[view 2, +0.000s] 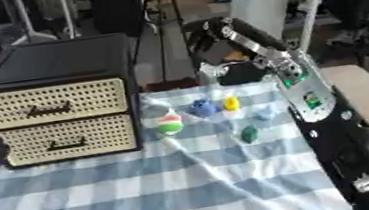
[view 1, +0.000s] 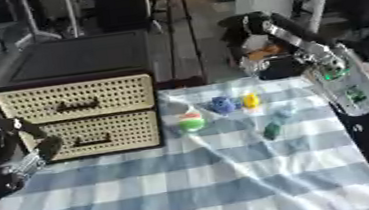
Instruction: Pick up objects from table and place into drawer.
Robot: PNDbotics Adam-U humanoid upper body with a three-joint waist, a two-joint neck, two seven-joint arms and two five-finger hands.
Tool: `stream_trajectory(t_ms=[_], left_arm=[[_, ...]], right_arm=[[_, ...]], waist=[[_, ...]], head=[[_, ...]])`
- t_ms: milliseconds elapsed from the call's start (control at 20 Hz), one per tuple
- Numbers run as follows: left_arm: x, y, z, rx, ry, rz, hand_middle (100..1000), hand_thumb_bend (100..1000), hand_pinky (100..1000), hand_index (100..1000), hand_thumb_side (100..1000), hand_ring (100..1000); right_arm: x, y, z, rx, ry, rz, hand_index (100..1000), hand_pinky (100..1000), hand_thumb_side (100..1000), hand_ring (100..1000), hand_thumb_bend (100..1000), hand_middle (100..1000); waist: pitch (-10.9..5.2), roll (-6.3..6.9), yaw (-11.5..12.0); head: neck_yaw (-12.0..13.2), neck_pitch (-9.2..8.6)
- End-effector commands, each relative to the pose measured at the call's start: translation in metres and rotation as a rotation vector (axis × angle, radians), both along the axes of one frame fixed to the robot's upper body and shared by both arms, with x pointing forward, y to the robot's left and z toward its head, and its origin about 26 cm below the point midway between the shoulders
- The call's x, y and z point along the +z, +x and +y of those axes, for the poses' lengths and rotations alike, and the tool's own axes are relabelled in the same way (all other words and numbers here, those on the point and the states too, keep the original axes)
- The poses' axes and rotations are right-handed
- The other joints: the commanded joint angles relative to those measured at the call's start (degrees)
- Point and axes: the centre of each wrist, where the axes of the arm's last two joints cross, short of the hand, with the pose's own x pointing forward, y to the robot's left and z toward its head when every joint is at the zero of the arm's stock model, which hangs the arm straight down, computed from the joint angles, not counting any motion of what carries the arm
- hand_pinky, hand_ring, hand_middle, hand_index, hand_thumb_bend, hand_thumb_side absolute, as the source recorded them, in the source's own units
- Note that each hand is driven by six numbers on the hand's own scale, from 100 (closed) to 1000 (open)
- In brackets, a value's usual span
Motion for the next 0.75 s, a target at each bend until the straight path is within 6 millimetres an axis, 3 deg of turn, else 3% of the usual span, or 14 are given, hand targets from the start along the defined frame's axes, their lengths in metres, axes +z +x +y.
stream_trajectory(t_ms=[50, 750], left_arm=[[0.01, -0.004, 0.005, -0.007, -0.005, -0.039, 150, 526, 270, 675, 1000, 100], [0.002, -0.006, 0.008, -0.026, -0.031, -0.013, 119, 525, 258, 684, 1000, 100]], right_arm=[[0.017, -0.007, -0.011, -0.004, -0.003, -0.042, 915, 640, 476, 667, 100, 679], [0.009, -0.019, -0.039, -0.073, 0.011, -0.008, 919, 632, 482, 655, 100, 654]], waist=[[-0.57, 0.25, 0.07], [-0.3, 0.06, 0.31]], head=[[-0.19, 0.45], [0.06, 0.56]])
